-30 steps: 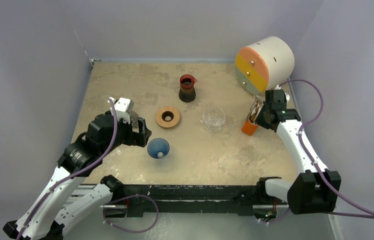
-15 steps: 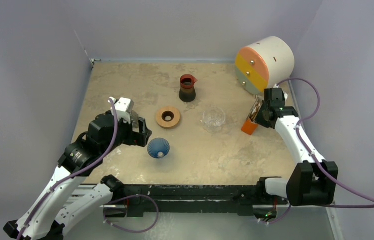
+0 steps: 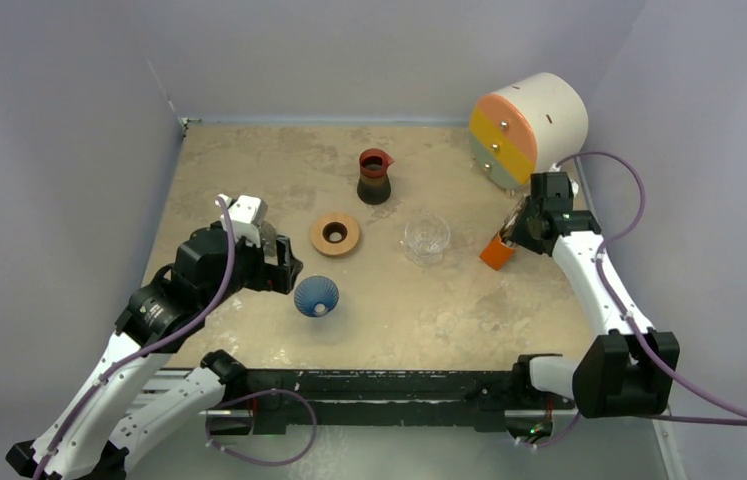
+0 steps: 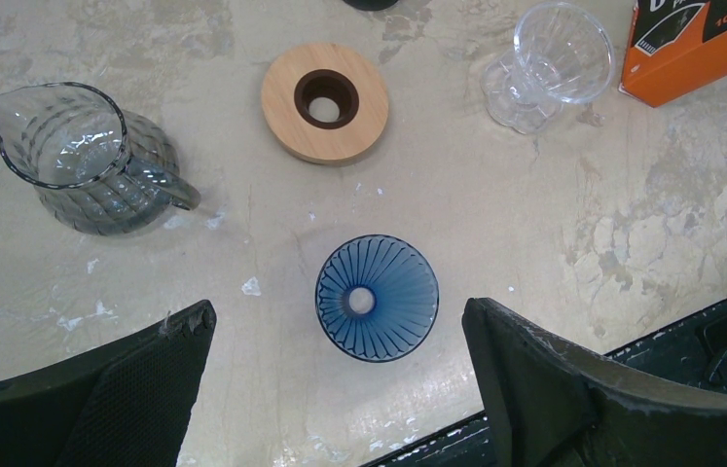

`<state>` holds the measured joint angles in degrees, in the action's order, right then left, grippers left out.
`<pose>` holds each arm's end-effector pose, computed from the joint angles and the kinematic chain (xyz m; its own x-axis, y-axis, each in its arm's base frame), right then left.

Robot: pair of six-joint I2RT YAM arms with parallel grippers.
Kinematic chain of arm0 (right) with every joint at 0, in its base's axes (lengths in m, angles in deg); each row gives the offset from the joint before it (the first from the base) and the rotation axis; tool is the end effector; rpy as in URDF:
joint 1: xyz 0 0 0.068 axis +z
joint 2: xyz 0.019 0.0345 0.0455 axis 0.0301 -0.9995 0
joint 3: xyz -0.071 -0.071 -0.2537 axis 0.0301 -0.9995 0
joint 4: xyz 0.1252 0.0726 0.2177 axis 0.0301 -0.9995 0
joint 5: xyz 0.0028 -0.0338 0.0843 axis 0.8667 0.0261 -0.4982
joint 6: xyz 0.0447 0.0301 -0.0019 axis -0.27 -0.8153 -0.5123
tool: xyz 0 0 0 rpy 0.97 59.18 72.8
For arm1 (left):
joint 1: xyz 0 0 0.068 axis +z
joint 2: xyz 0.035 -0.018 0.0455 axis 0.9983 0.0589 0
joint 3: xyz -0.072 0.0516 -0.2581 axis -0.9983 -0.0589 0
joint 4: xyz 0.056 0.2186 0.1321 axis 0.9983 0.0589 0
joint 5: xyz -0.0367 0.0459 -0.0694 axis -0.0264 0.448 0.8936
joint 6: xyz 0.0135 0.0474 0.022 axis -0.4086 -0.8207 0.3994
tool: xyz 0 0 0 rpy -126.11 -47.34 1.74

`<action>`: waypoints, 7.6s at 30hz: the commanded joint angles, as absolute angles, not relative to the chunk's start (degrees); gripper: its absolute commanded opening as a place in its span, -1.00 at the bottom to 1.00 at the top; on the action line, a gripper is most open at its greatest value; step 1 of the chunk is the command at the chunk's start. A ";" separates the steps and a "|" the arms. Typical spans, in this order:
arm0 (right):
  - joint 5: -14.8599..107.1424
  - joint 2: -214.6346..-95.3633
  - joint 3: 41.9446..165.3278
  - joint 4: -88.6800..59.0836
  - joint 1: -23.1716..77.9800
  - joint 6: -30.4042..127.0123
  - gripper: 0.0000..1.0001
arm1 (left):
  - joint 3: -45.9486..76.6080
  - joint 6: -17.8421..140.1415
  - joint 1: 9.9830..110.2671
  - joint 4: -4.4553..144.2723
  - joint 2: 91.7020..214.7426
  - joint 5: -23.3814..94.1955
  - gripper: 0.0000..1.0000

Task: Place the coffee filter in the dripper
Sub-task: Place the coffee filter holder at the center of the board, then pick up the coffee server from the center of the board, then place the coffee server at the center of the board.

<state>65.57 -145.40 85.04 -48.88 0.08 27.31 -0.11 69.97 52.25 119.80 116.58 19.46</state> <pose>0.2597 0.0009 0.2785 -0.6205 0.4373 -0.6509 0.4435 0.8803 0.1686 0.1046 -0.0659 0.3571 -0.5464 -0.0447 -0.8363 0.2916 0.9259 -0.2400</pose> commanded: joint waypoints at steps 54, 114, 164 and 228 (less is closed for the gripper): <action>62.27 -138.22 89.67 -44.64 36.03 29.72 0.31 | 14.11 78.43 58.07 126.27 135.67 -1.45 0.99; 58.09 -119.91 82.57 -52.15 36.05 31.44 0.28 | 16.33 84.18 92.86 117.80 170.27 22.12 -0.39; 61.02 -118.16 90.54 -59.49 36.04 30.77 0.29 | 30.77 76.23 81.37 130.66 161.20 28.99 -1.00; 72.16 -110.90 84.12 -65.70 35.98 21.44 0.33 | 11.56 87.40 31.11 112.06 168.88 24.51 -1.00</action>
